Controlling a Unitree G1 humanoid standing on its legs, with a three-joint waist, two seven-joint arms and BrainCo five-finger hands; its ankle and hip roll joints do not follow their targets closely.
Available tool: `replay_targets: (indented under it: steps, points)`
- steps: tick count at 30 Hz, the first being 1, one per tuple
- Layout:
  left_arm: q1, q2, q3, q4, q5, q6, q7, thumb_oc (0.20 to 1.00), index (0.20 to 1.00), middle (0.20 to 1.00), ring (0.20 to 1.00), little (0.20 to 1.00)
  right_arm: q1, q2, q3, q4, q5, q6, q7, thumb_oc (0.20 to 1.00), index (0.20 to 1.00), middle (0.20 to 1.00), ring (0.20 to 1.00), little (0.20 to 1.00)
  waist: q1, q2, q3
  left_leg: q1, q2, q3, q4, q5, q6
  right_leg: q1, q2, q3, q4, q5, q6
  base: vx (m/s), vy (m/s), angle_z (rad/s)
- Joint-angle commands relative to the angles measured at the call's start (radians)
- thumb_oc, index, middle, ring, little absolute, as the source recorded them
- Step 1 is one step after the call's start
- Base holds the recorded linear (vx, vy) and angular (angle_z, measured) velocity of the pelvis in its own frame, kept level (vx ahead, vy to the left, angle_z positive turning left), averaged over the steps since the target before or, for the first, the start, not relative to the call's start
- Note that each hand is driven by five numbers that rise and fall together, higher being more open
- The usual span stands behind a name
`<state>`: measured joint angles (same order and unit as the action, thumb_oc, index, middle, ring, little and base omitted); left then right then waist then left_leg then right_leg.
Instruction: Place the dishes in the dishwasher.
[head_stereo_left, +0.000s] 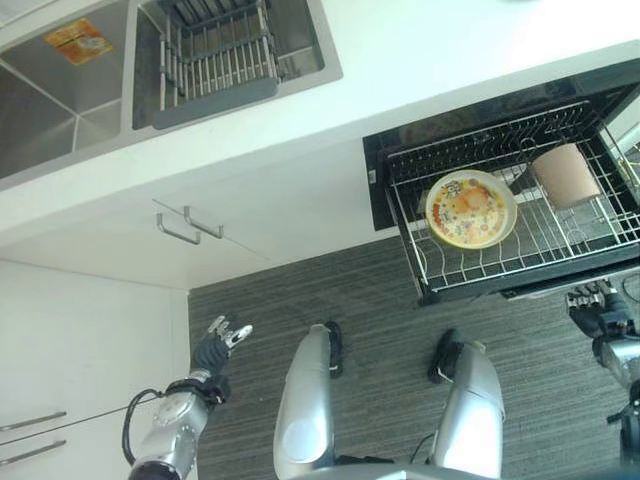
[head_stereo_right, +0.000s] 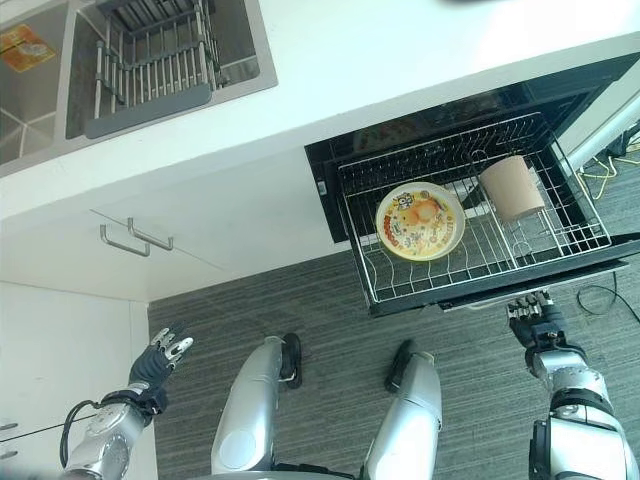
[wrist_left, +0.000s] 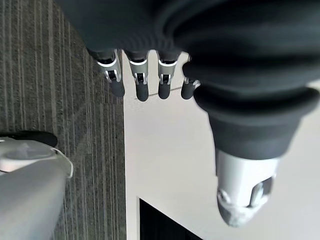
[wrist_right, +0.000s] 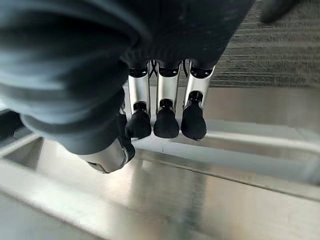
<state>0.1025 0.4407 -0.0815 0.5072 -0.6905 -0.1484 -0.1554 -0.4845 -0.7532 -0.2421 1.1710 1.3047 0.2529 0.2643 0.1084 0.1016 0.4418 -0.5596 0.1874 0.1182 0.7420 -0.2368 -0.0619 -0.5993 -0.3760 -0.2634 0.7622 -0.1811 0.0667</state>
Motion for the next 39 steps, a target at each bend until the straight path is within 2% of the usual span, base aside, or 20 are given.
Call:
replay_targets:
  steps: [1, 4, 6, 14, 21, 27, 31, 39]
  points:
    - [-0.017, 0.074, -0.038, -0.035, -0.021, -0.019, -0.007, 1.0, 1.0, 1.0, 1.0, 1.0, -0.174, 0.014, 0.021, -0.037, -0.021, -0.013, 0.037, 0.2, 0.2, 0.2, 0.2, 0.2, 0.049, 0.0, -0.016, 0.053, 0.036, -0.051, -0.117, 0.025, -0.055, 0.052, -0.059, 0.062, -0.01, -0.029, 0.075, 0.0, 0.0, 0.0]
    - [-0.017, 0.077, -0.039, -0.04, -0.026, -0.02, -0.013, 1.0, 1.0, 1.0, 1.0, 1.0, -0.233, -0.004, 0.051, -0.041, -0.061, 0.0, 0.032, 0.2, 0.2, 0.2, 0.2, 0.2, 0.06, 0.004, -0.012, 0.049, 0.03, -0.056, -0.123, 0.03, -0.053, 0.051, -0.06, 0.056, -0.014, -0.029, 0.073, 0.04, 0.007, 0.0]
    - [-0.016, 0.077, -0.043, -0.039, -0.035, -0.022, -0.023, 1.0, 1.0, 1.0, 1.0, 1.0, -0.301, -0.016, 0.086, -0.034, -0.101, 0.003, 0.03, 0.2, 0.2, 0.2, 0.2, 0.2, 0.07, 0.012, -0.008, 0.057, 0.024, -0.063, -0.122, 0.008, -0.058, 0.057, -0.061, 0.058, -0.005, -0.054, 0.079, 0.12, 0.038, 0.03]
    - [-0.007, 0.082, -0.044, -0.084, -0.053, 0.002, -0.023, 1.0, 1.0, 1.0, 1.0, 1.0, -0.442, -0.02, 0.188, -0.08, -0.204, -0.013, -0.013, 0.2, 0.2, 0.2, 0.2, 0.2, 0.091, 0.028, 0.01, 0.063, 0.008, -0.064, -0.142, 0.02, -0.057, 0.066, -0.069, 0.053, -0.008, -0.06, 0.072, 0.03, 0.036, 0.04]
    - [0.025, 0.11, -0.014, -0.119, -0.064, 0.012, -0.016, 1.0, 1.0, 1.0, 1.0, 1.0, -0.575, -0.081, 0.259, -0.062, -0.28, -0.02, -0.064, 0.2, 0.2, 0.2, 0.2, 0.2, 0.13, 0.049, 0.023, 0.07, -0.011, -0.068, -0.194, 0.058, -0.053, 0.085, -0.081, 0.027, -0.022, -0.06, 0.07, 0.04, 0.004, 0.07]
    - [0.052, 0.141, 0.021, -0.129, -0.09, 0.017, -0.023, 1.0, 1.0, 1.0, 1.0, 1.0, -0.692, -0.159, 0.3, -0.032, -0.29, -0.039, -0.117, 0.2, 0.2, 0.2, 0.2, 0.2, 0.172, 0.075, 0.022, 0.098, -0.032, -0.071, -0.277, 0.12, -0.059, 0.145, -0.102, -0.029, -0.039, -0.073, 0.067, 0.03, -0.062, 0.27]
    - [0.104, 0.14, 0.049, -0.126, -0.088, 0.014, -0.055, 1.0, 1.0, 1.0, 1.0, 1.0, -0.761, -0.214, 0.321, -0.016, -0.318, -0.029, -0.145, 0.2, 0.2, 0.2, 0.2, 0.2, 0.21, 0.083, 0.012, 0.127, -0.037, -0.076, -0.312, 0.156, -0.068, 0.218, -0.113, -0.09, -0.047, -0.094, 0.055, 0.08, -0.049, 0.3]
    - [0.18, 0.143, 0.09, -0.076, -0.044, -0.019, -0.122, 1.0, 1.0, 1.0, 1.0, 1.0, -0.858, -0.271, 0.377, -0.007, -0.375, -0.023, -0.158, 0.2, 0.2, 0.2, 0.2, 0.2, 0.27, 0.069, -0.006, 0.162, -0.046, -0.107, -0.339, 0.187, -0.073, 0.33, -0.101, -0.163, -0.08, -0.105, 0.04, 0.11, -0.014, 0.23]
